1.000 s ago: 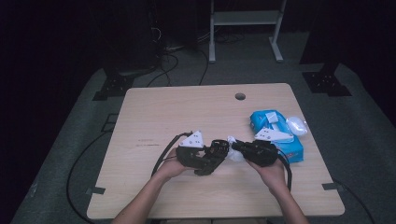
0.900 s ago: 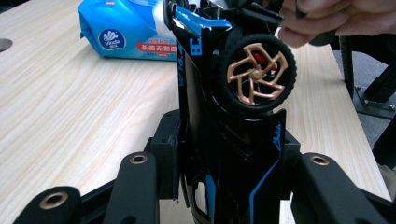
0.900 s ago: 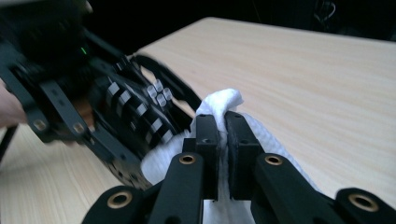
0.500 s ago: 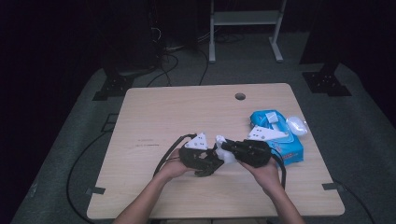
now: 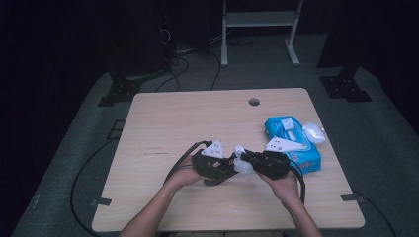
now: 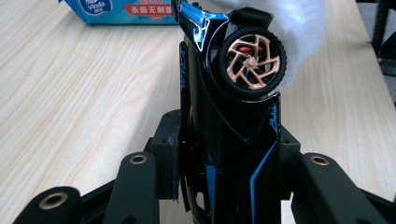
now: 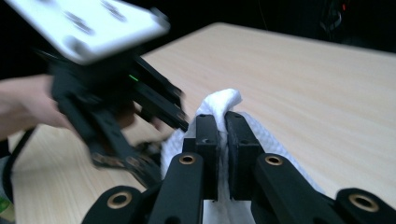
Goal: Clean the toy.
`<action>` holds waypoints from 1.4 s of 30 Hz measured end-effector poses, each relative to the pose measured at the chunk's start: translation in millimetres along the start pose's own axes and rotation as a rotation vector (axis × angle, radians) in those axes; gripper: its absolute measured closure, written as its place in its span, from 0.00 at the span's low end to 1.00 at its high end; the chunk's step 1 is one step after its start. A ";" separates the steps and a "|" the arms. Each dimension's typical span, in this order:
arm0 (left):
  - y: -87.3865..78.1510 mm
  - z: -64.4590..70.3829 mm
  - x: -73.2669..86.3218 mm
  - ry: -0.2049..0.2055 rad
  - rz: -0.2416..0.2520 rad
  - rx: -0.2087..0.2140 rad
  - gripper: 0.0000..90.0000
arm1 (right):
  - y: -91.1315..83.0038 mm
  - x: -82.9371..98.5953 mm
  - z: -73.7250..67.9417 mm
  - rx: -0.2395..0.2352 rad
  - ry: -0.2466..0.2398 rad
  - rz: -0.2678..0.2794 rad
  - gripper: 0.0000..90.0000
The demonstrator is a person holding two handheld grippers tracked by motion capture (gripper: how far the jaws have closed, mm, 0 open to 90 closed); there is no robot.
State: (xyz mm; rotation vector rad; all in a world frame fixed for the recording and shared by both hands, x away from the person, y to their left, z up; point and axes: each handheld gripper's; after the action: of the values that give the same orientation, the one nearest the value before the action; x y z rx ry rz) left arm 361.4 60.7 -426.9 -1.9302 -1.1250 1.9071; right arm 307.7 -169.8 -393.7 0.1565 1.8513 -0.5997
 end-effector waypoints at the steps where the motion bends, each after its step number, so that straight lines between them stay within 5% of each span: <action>1: 1.5 -1.1 -0.7 -0.010 -0.002 0.007 0.63 | 0.5 -1.9 -2.6 -0.005 -0.008 0.006 0.94; 5: 5.5 -2.8 -2.4 -0.020 -0.035 0.025 0.63 | 9.0 0.8 -3.5 -0.020 0.000 -0.019 0.94; 10: 10.0 -2.8 2.5 0.029 -0.101 0.001 0.63 | 14.5 13.1 6.9 0.017 0.021 -0.074 0.94; 15: 14.0 -1.8 7.8 0.033 -0.123 0.020 0.63 | 17.7 27.6 10.7 0.017 0.070 -0.093 0.94; 20: 11.1 -2.9 1.3 0.032 -0.112 0.025 0.66 | 19.5 19.2 4.5 -0.037 0.076 -0.038 0.94; 30: 6.6 -3.3 7.0 0.010 -0.101 0.025 0.65 | 29.6 36.5 13.3 -0.036 0.122 -0.092 0.94; 42: -20.1 -11.7 25.2 -0.092 -0.046 0.037 0.59 | 30.4 36.2 10.8 -0.031 0.109 -0.114 0.94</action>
State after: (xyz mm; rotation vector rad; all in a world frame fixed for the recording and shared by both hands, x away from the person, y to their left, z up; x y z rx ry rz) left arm 361.8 94.6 -432.0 -1.7988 -1.1407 1.9953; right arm 315.5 -155.3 -439.3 0.0645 1.9845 -0.6524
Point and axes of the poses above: each handheld gripper's, and its own axes: y roughly forward along the jaws, x roughly out of its underside, z roughly to its right, and after that the axes turned 13 degrees about -x, right-handed
